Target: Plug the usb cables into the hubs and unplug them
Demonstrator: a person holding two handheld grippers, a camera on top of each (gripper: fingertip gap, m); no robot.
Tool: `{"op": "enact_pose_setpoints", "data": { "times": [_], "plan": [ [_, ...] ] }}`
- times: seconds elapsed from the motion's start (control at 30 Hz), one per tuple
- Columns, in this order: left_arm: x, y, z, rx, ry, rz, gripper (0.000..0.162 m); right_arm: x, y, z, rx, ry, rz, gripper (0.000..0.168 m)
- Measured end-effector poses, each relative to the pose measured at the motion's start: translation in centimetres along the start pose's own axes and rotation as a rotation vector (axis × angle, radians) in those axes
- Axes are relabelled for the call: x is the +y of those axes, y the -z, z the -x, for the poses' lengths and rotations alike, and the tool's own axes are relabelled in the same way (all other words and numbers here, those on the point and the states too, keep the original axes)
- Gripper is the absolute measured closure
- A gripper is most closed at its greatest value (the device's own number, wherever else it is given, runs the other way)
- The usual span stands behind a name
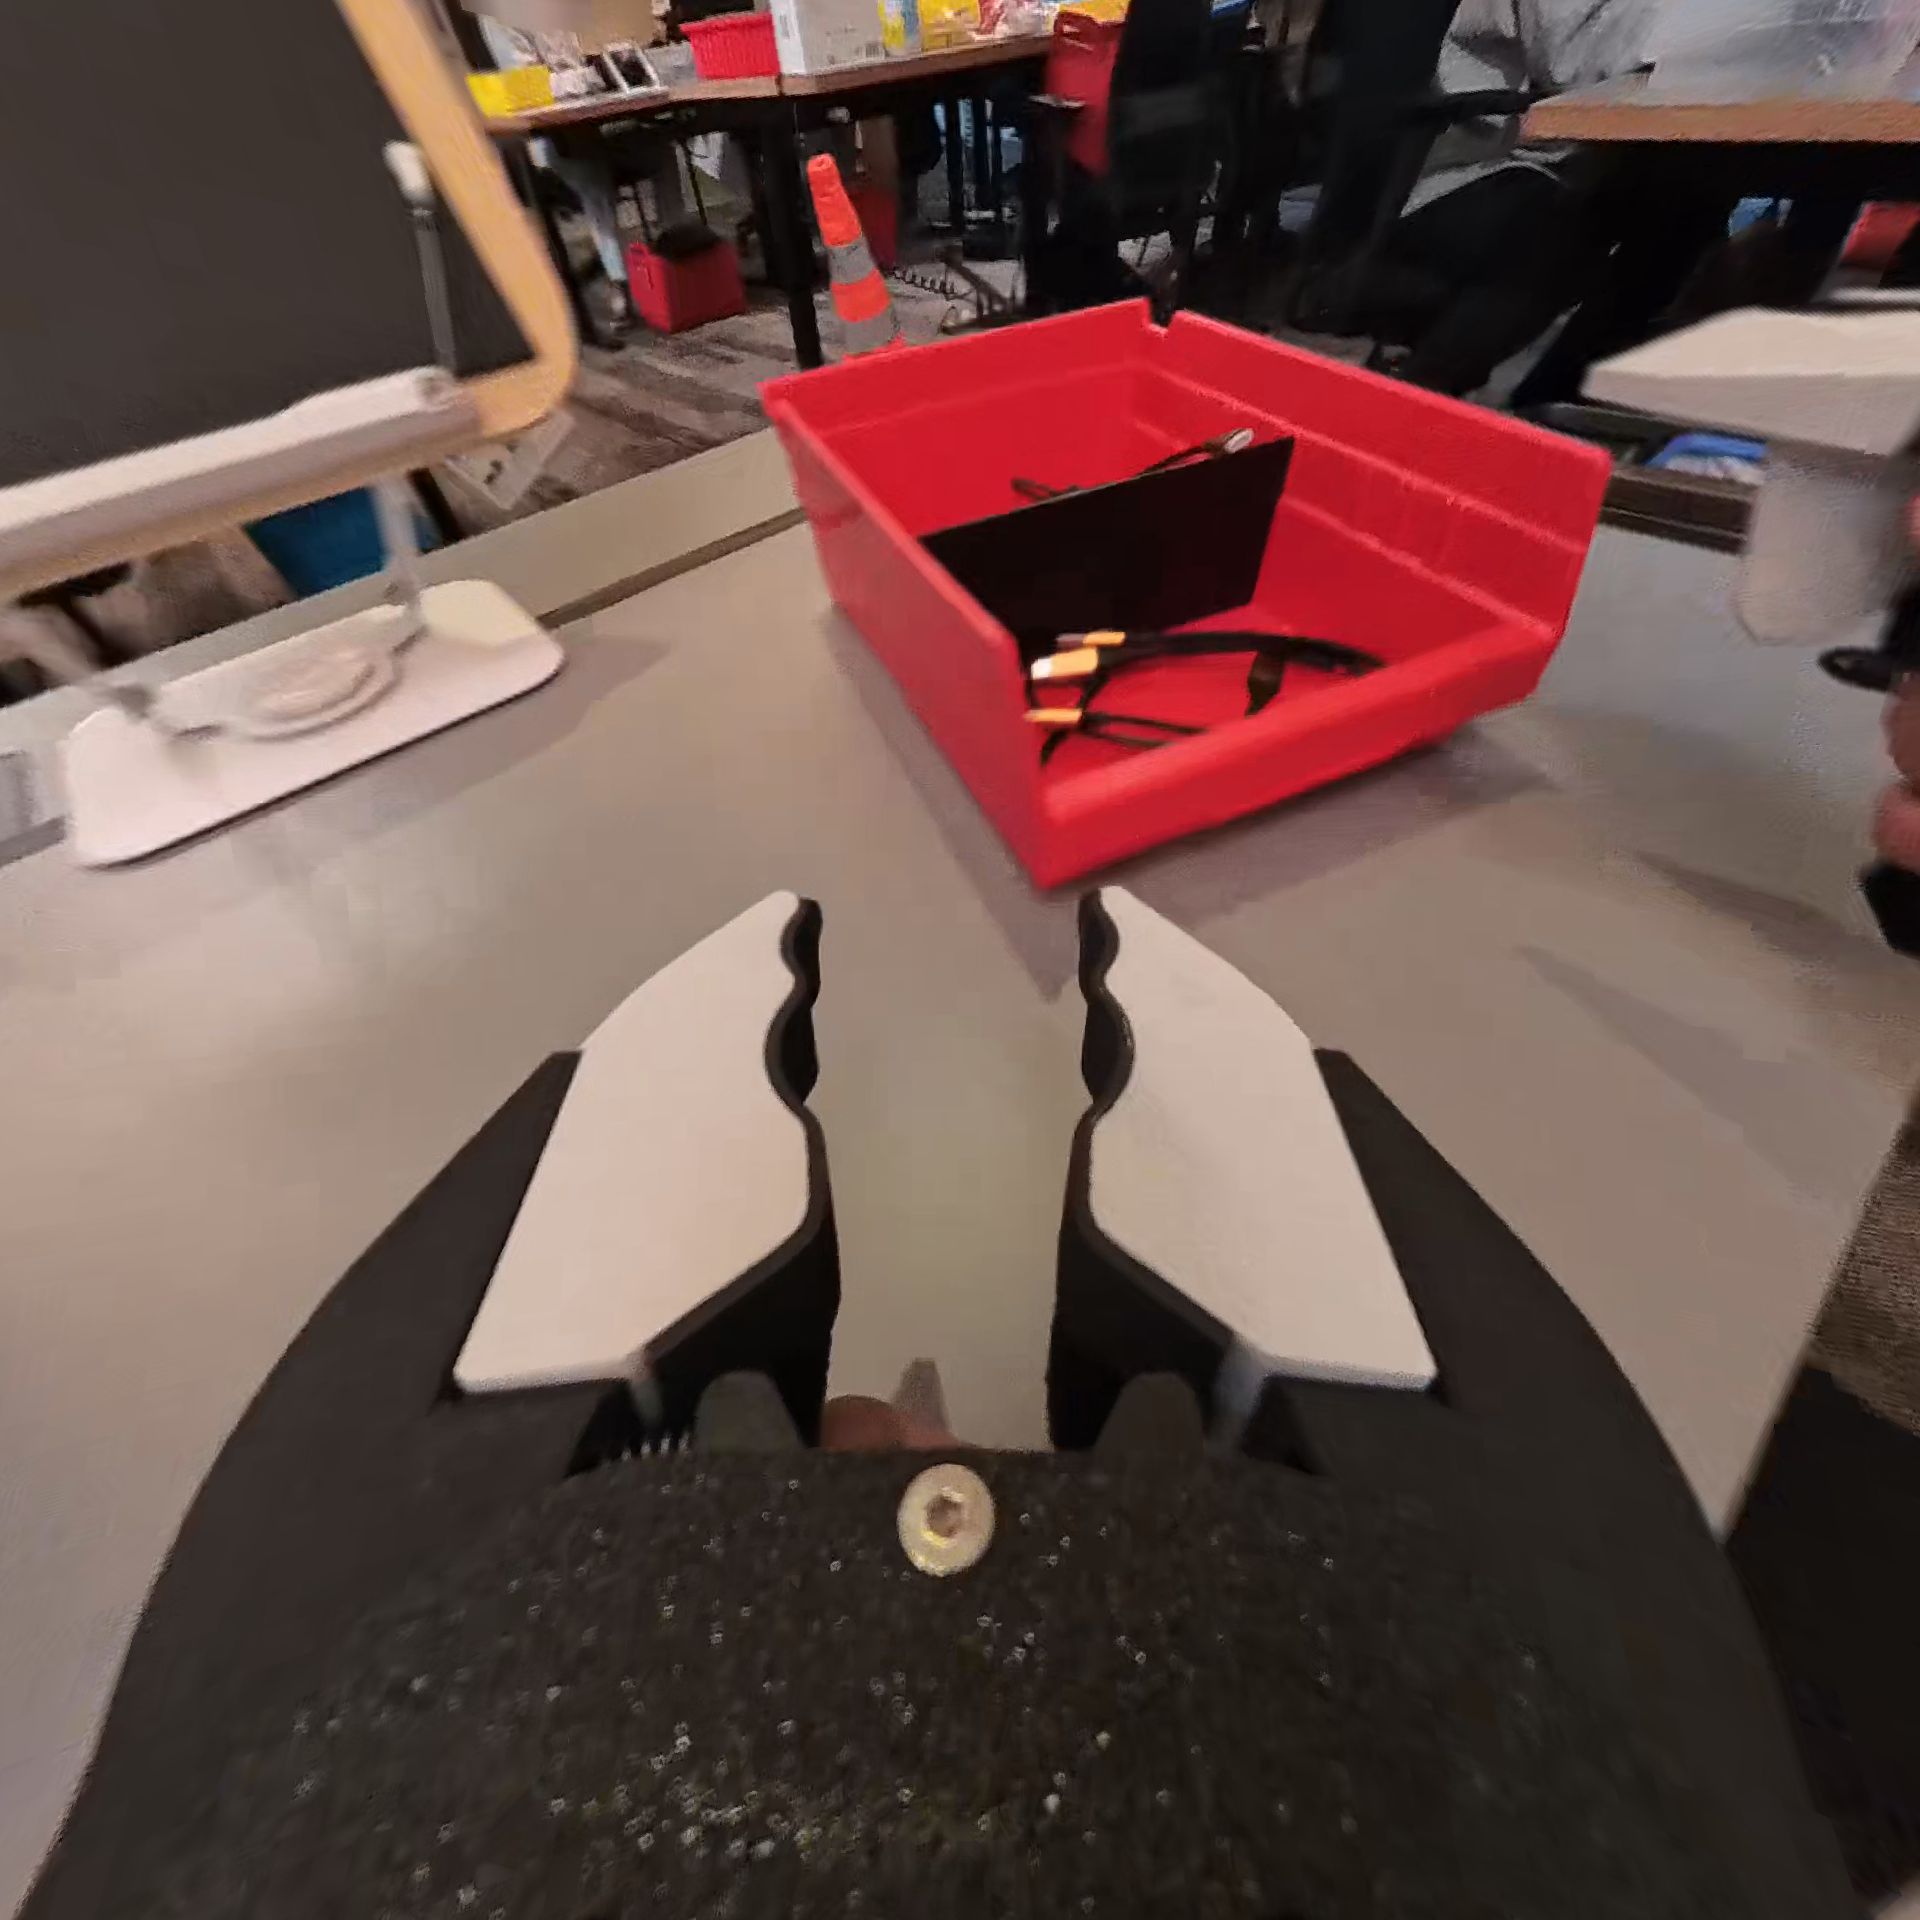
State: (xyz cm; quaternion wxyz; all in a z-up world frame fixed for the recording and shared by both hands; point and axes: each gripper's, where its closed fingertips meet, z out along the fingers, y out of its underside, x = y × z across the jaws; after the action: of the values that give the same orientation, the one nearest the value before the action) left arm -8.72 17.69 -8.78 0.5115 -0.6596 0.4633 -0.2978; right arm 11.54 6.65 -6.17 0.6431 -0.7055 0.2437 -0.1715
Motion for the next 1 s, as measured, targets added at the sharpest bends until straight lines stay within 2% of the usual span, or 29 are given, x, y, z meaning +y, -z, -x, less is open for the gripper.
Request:
{"op": "enact_pose_setpoints", "data": {
  "times": [0.1, 0.23, 0.3, 0.33, 0.37, 0.43, 0.5, 0.6, 0.73, 0.9, 1.0],
  "plan": [
    [-0.2, -6.7, -1.0, 0.039, 0.074, 0.111, 0.108, 3.0, -0.8, -3.3, 0.167, 0.058, 0.130, 0.113],
    [0.6, -12.1, -1.4, 0.061, 0.180, 0.212, 0.108, 5.3, -3.7, -4.2, 0.174, 0.040, 0.219, 0.116],
    [1.0, -13.3, -1.5, 0.049, 0.179, 0.227, 0.123, 5.8, -5.5, -3.4, 0.117, -0.024, 0.245, 0.122],
    [1.1, -13.7, -1.5, 0.039, 0.172, 0.224, 0.134, 6.3, -6.1, -3.2, 0.099, -0.035, 0.269, 0.132],
    [1.1, -13.8, -1.3, 0.015, 0.169, 0.220, 0.137, 7.0, -6.4, -3.0, 0.087, -0.042, 0.297, 0.152],
    [1.0, -13.4, -0.4, -0.051, 0.158, 0.222, 0.151, 7.2, -6.1, -2.8, 0.096, -0.052, 0.319, 0.163],
    [1.0, -12.4, 0.2, -0.099, 0.140, 0.219, 0.157, 6.5, -5.6, -2.1, 0.108, -0.037, 0.294, 0.164],
    [1.1, -9.3, 1.3, -0.144, 0.133, 0.171, 0.158, 5.3, -4.7, 0.7, 0.111, -0.005, 0.241, 0.165],
    [1.5, -3.0, 6.1, -0.255, 0.137, 0.120, 0.157, 4.0, -3.6, 8.4, -0.006, 0.038, 0.186, 0.165],
    [4.5, 5.6, 13.3, -0.399, 0.158, 0.166, 0.158, 5.8, -2.5, 19.4, -0.181, 0.111, 0.228, 0.164],
    [6.9, 9.3, 16.3, -0.467, 0.184, 0.201, 0.158, 7.6, -2.2, 24.2, -0.262, 0.131, 0.267, 0.164]
  ]
}}
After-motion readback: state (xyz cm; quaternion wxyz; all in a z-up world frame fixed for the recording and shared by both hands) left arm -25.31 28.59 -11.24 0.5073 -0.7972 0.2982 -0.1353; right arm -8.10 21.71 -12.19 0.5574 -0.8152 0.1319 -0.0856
